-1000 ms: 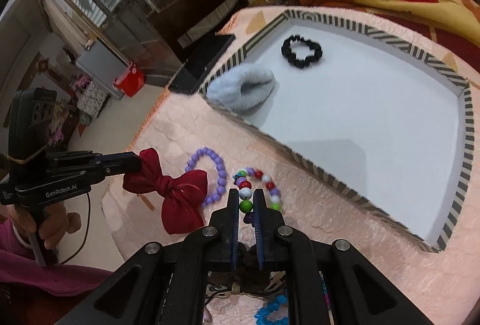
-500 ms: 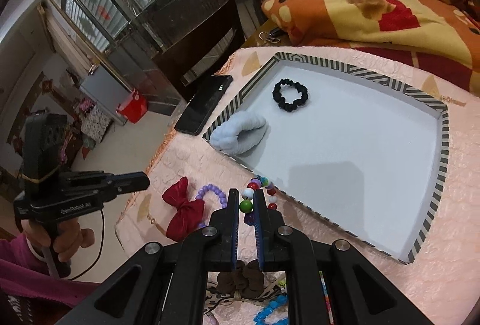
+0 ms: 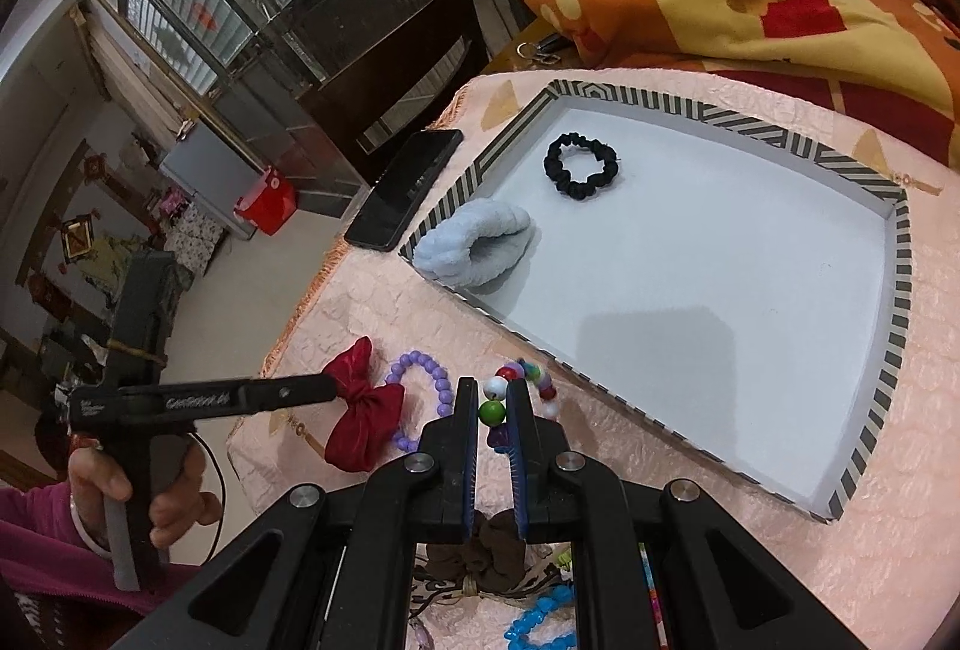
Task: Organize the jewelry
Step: 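Grasp the red velvet bow with the left gripper, then carry the bow and bracelet into the tray, opening the right gripper over it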
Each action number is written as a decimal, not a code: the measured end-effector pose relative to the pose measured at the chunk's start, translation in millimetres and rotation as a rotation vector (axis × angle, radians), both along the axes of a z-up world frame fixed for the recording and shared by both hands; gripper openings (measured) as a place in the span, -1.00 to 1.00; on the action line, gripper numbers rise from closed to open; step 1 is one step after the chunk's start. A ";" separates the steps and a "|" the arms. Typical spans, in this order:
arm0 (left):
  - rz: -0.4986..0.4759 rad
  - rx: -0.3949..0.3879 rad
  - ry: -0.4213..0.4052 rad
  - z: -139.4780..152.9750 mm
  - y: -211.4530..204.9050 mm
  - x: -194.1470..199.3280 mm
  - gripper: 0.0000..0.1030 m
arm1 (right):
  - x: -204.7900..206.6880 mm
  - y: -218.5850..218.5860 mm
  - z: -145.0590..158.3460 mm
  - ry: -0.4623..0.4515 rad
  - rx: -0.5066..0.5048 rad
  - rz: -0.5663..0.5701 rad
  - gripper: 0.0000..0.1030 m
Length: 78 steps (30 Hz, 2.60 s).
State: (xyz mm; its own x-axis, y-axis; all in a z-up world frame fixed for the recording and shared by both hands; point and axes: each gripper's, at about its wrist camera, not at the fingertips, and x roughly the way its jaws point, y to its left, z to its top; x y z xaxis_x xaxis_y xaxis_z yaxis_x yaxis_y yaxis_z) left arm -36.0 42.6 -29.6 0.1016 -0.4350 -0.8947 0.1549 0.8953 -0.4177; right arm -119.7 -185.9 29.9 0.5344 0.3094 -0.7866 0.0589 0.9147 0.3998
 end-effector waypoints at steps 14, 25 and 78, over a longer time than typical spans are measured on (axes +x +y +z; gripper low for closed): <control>-0.013 0.100 0.018 -21.8 -21.7 9.1 -0.73 | 3.1 -13.4 0.7 -0.004 0.031 -0.001 -0.84; -0.093 0.042 -0.100 33.5 -19.7 13.0 -0.87 | 11.1 -24.5 15.1 -0.039 0.043 -0.016 -0.84; -0.182 0.050 -0.204 72.8 -147.0 48.4 -0.75 | 74.7 -80.4 17.9 -0.016 -0.031 -0.069 -0.83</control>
